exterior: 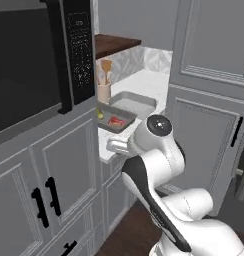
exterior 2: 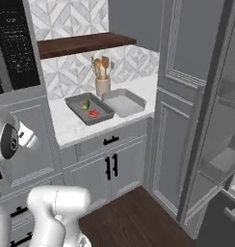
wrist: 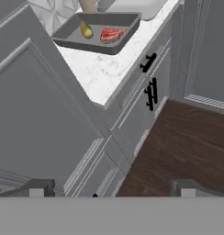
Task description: Place one cucumber and one steak in each tupperware on the nearby counter, to pack two identical lunches.
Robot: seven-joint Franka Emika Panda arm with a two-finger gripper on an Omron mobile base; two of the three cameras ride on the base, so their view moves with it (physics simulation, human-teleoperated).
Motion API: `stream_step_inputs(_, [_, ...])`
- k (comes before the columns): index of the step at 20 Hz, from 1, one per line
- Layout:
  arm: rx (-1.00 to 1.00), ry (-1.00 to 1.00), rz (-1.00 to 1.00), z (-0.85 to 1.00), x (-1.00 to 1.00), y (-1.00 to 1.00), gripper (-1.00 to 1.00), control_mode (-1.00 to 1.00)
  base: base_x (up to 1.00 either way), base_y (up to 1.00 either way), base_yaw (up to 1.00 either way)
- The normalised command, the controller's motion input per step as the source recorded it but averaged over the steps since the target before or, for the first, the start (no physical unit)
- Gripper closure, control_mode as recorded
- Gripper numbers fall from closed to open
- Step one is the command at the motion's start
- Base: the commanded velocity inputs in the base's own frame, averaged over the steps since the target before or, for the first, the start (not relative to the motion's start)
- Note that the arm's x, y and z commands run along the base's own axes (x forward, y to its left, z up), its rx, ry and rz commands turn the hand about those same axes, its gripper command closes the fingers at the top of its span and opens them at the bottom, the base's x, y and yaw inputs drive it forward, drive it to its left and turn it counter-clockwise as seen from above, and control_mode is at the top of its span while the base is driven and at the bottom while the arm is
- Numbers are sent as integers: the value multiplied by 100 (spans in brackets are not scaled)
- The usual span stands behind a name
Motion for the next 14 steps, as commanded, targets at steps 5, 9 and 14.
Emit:
stream_step_inputs(5, [0, 0, 0, 0, 0, 0, -100, 100, -40, 11, -98])
stream_step_inputs(9, [0, 0, 0, 0, 0, 0, -100, 100, -23, 5, -100])
stream_step_inputs(14, [0, 0, 0, 0, 0, 0, -100, 100, -19, -22, -89])
